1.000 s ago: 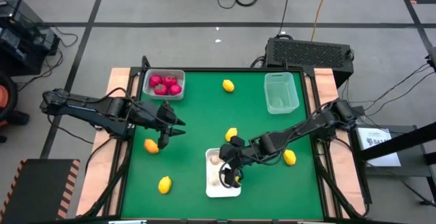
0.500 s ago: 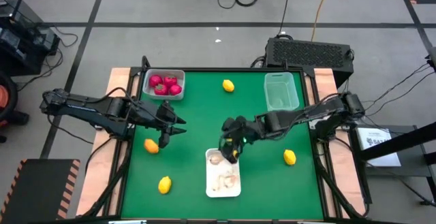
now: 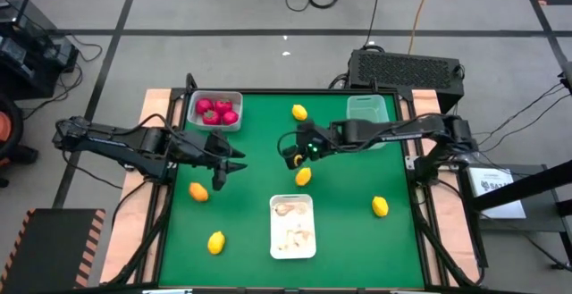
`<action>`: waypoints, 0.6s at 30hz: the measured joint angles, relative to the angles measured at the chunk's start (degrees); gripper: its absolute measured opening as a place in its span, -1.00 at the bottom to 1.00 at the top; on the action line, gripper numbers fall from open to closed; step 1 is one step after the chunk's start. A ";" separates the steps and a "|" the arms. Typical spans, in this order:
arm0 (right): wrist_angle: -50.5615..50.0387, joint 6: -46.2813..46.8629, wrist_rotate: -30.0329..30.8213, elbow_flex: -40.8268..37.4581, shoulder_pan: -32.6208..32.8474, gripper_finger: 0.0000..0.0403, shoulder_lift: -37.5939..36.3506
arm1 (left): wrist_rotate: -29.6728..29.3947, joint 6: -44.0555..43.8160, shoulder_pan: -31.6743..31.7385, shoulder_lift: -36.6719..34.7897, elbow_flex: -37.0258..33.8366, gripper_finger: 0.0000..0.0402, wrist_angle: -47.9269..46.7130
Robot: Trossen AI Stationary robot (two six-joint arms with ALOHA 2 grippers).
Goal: Sort produce into baskets
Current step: Put the center lemon into the transparent bin
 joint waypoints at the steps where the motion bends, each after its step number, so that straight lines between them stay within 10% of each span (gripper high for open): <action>1: 0.44 0.62 0.00 0.01 -0.49 0.34 0.35 | -0.05 -0.58 -0.05 0.00 0.02 -0.15 0.13; 18: -4.93 12.21 5.50 -0.07 0.33 0.34 4.99 | -2.80 -0.82 -0.04 0.00 0.02 -0.15 -0.08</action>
